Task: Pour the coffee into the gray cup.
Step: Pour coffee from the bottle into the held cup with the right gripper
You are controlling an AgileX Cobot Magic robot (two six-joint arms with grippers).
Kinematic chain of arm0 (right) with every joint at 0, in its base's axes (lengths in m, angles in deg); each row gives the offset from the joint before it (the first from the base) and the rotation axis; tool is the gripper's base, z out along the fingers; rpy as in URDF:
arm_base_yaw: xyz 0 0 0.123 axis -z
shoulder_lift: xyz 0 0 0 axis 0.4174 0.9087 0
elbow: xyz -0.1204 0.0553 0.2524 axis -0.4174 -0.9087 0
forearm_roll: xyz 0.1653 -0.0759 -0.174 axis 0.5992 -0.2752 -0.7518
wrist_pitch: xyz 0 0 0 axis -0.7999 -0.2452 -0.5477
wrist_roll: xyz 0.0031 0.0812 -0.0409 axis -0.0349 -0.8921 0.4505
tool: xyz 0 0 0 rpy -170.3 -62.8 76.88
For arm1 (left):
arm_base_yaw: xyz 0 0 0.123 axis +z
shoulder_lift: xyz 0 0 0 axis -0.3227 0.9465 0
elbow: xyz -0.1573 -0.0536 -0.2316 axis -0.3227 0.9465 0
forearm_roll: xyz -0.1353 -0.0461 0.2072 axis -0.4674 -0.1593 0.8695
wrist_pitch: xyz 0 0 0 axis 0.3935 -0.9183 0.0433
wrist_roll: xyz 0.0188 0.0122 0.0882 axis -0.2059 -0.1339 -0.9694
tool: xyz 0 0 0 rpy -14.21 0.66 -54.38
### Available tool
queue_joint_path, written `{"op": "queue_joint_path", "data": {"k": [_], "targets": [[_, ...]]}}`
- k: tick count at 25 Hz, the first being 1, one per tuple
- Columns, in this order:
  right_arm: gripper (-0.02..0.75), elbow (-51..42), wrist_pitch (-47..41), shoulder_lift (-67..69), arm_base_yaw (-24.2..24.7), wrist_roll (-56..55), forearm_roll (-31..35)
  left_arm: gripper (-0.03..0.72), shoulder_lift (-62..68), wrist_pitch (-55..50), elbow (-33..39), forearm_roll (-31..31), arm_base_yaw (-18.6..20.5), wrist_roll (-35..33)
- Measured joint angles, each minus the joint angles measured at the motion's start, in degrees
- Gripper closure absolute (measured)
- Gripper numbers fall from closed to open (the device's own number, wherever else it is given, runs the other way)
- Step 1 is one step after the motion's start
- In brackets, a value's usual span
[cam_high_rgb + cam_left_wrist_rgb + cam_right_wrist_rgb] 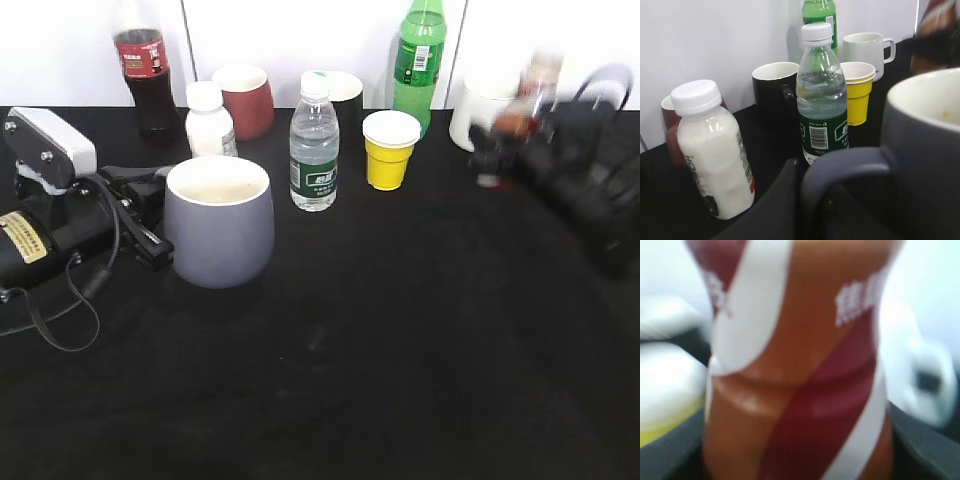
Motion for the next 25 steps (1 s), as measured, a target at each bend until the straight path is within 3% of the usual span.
{"op": "queue_joint_path", "data": {"k": [4,8,11,14,17,25], "targets": [[0.233,-1.3,-5.5,-14.1,-2.0,-0.3,-13.7,0.644,0.0,0.0,0.0,0.0,0.0,0.0],[0.233,-1.0,-11.3,-20.1,-11.6,-0.3,-16.2,0.644,0.0,0.0,0.0,0.1,0.0,0.0],[0.233,-0.9,-15.6,-20.1,-19.3,7.0,-16.4,0.644,0.0,0.0,0.0,2.8,0.0,0.0],[0.233,-0.9,-17.7,-20.1,-23.3,15.1,-17.4,0.643,0.0,0.0,0.0,6.4,0.0,0.0],[0.233,-0.9,-19.3,-20.1,-24.1,21.2,-20.8,0.643,0.0,0.0,0.0,10.4,-0.5,0.0],[0.233,-0.9,-20.0,-20.1,-24.1,46.2,-20.8,0.643,0.0,0.0,-1.1,10.9,-0.5,0.6]]}}
